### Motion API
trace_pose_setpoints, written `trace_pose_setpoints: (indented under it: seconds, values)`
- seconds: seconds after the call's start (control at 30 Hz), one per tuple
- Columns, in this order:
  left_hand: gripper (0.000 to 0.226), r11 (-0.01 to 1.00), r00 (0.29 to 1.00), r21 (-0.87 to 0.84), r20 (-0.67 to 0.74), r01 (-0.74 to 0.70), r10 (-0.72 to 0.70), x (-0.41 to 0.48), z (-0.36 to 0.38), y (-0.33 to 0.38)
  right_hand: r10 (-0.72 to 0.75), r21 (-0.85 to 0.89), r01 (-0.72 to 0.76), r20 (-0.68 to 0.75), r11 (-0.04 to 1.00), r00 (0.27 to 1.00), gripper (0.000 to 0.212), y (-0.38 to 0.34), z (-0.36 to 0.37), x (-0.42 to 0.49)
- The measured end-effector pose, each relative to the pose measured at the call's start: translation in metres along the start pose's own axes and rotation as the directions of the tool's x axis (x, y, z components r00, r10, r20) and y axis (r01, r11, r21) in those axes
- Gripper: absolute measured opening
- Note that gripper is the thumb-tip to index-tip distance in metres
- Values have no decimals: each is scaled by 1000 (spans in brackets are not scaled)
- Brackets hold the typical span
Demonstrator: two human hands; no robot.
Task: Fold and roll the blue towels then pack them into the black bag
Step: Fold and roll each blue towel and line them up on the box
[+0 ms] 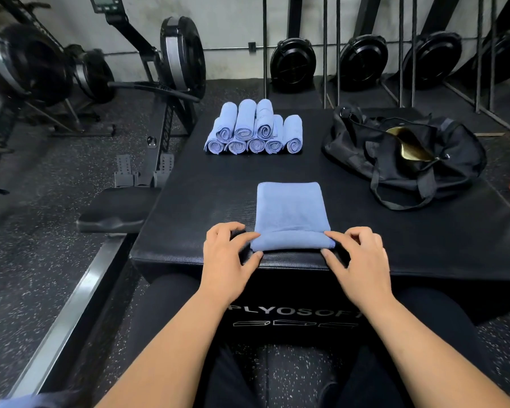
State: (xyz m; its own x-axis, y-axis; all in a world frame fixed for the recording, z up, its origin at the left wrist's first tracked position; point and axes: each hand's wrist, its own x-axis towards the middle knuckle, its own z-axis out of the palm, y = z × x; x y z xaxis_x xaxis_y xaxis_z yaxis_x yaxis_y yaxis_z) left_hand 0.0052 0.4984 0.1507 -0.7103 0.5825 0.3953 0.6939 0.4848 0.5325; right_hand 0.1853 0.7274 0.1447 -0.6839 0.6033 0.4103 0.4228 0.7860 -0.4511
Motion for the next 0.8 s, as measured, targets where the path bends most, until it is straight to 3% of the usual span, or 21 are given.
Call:
trace_pose_setpoints:
  seconds: [0.2, 0.43, 0.67, 0.8]
  values:
    - [29, 996, 995, -17, 37, 90, -90, 3, 1, 0, 76, 50, -78, 43, 996, 996, 34, 0, -1, 5]
    - [27, 995, 994, -43, 73, 87, -84, 4, 1, -3, 113, 80, -119, 77, 990, 991, 38, 1, -3, 4]
    - [25, 987, 991, -93, 45, 133, -130, 3, 3, 0, 183, 152, -191, 65, 970, 981, 22, -6, -5, 5]
    - [12, 973, 988, -179, -30, 143, -151, 4, -2, 7, 227, 291, -226, 31, 930, 973, 7, -14, -13, 3]
